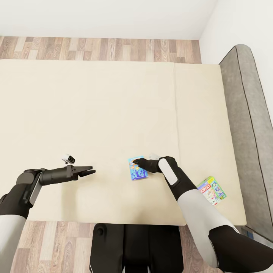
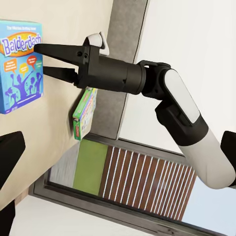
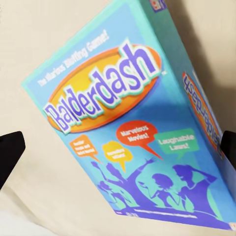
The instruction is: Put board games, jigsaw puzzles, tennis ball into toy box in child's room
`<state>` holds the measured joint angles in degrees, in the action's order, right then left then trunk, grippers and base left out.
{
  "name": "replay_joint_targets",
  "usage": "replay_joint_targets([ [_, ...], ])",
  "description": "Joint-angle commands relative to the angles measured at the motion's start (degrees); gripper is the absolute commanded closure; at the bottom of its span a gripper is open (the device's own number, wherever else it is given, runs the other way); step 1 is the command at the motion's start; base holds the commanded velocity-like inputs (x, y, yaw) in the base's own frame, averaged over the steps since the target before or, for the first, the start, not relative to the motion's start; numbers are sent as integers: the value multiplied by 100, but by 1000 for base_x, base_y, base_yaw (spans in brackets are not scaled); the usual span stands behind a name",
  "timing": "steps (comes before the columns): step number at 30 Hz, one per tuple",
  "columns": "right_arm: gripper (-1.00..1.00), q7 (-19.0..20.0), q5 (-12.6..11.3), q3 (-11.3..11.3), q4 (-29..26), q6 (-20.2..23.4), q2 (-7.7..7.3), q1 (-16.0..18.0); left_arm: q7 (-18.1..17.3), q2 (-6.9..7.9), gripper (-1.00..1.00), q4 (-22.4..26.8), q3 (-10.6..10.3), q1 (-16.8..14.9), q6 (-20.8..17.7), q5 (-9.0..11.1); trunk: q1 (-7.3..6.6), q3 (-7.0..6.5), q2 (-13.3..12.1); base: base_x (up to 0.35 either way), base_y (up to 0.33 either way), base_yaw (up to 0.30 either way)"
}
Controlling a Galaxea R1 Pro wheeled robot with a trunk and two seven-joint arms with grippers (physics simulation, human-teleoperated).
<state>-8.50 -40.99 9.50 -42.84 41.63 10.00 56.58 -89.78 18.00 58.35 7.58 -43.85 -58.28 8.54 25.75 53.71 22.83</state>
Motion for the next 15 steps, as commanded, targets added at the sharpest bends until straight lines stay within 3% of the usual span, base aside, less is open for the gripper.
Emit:
replay_joint_targets([
  [1, -100, -55, -58, 8, -8, 12, 0, 2, -22, 2, -100, 1, -4, -1, -61, -1, 3, 6, 9, 0, 31, 0],
  [15, -100, -55, -58, 8, -9, 12, 0, 2, -22, 2, -100, 1, -10, -1, -61, -1, 3, 6, 9, 0, 41, 0],
])
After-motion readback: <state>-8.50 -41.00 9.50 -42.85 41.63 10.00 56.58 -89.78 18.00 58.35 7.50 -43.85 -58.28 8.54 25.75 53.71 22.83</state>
